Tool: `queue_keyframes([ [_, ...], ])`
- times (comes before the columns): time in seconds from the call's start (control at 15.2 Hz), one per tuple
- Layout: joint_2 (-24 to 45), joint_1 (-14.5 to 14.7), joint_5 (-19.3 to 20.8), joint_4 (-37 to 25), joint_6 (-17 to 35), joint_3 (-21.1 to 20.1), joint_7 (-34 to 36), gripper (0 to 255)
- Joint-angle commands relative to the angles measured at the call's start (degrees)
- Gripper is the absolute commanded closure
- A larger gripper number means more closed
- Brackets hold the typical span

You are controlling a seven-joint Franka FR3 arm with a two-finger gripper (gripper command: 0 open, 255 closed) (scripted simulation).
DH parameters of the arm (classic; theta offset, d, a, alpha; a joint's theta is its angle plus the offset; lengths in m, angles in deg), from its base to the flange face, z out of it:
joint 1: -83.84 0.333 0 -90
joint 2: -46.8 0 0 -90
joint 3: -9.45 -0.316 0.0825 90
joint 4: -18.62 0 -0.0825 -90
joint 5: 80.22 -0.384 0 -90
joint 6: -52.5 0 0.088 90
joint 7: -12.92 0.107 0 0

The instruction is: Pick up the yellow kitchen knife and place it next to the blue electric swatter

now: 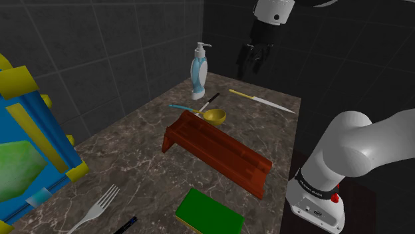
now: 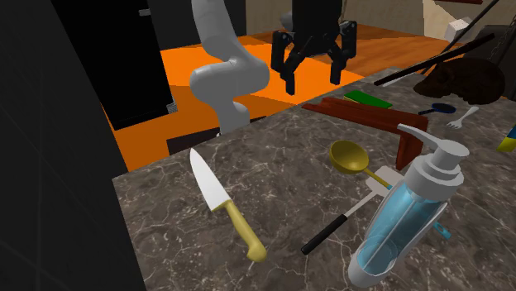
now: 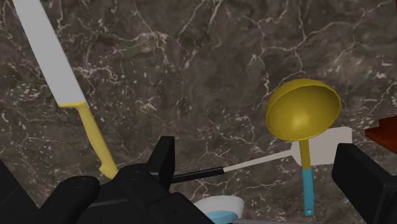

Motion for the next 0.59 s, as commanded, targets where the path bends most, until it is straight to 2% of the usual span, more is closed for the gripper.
queue_keyframes([
  [0.0, 0.0, 0.0, 0.0, 0.0, 0.0, 0.0, 0.0, 0],
  [0.53, 6.8, -1.9, 5.1, 3.3, 6.7, 9.1, -13.6, 0],
])
